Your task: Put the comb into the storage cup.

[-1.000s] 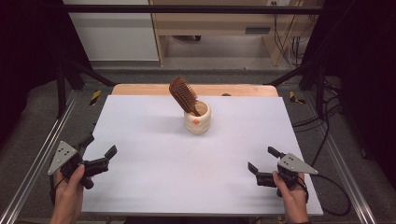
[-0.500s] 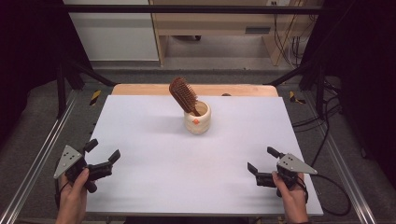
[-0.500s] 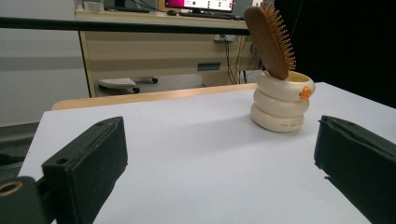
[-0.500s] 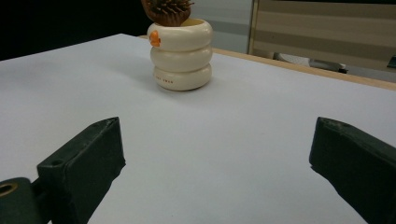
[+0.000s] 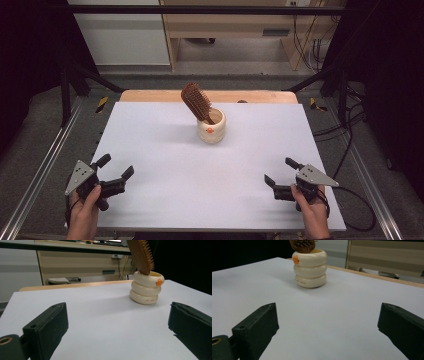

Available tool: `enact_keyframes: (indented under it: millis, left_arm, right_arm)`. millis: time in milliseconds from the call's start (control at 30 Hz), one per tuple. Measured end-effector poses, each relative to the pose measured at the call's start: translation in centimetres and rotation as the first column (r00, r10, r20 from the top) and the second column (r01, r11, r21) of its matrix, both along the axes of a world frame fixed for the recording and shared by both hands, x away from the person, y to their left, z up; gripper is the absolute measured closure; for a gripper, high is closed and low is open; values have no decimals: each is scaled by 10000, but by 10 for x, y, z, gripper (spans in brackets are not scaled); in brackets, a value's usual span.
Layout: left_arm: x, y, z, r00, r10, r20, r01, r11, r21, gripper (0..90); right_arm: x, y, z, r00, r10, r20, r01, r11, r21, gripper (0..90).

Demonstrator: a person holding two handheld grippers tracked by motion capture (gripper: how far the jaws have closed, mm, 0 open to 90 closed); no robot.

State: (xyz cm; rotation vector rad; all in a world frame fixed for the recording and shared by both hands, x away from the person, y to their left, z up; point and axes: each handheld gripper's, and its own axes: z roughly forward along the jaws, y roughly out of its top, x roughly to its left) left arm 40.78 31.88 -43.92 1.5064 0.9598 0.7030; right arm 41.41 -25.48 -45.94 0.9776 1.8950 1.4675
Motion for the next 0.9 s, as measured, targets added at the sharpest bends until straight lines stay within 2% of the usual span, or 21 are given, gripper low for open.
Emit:
enact_keyframes:
  millis: [267,367,567,767,900]
  left_arm:
    - [-1,-5,-4,9999,-101,-109,102,9999,64,29]
    - [-3,-8,-5,9998,-175,-86,177,9995,271,29]
    - [-4,-13,-7,9984,-542,-163,548,9977,402,29]
    - [-6,-16,-10,9983,-562,-162,567,9979,305,30]
    - [-8,-21,-13,9978,-632,-186,639,9972,381,31]
  right_arm:
    - [-1,0,0,10000,29,-35,-29,10000,20,34]
    - [-1,1,0,10000,56,-13,-56,10000,22,35]
    - [-1,2,0,10000,95,24,-95,10000,-8,34]
    - [-1,3,0,9999,137,-2,-137,9999,-33,34]
    - [0,5,-1,9998,193,-13,-193,9998,-70,34]
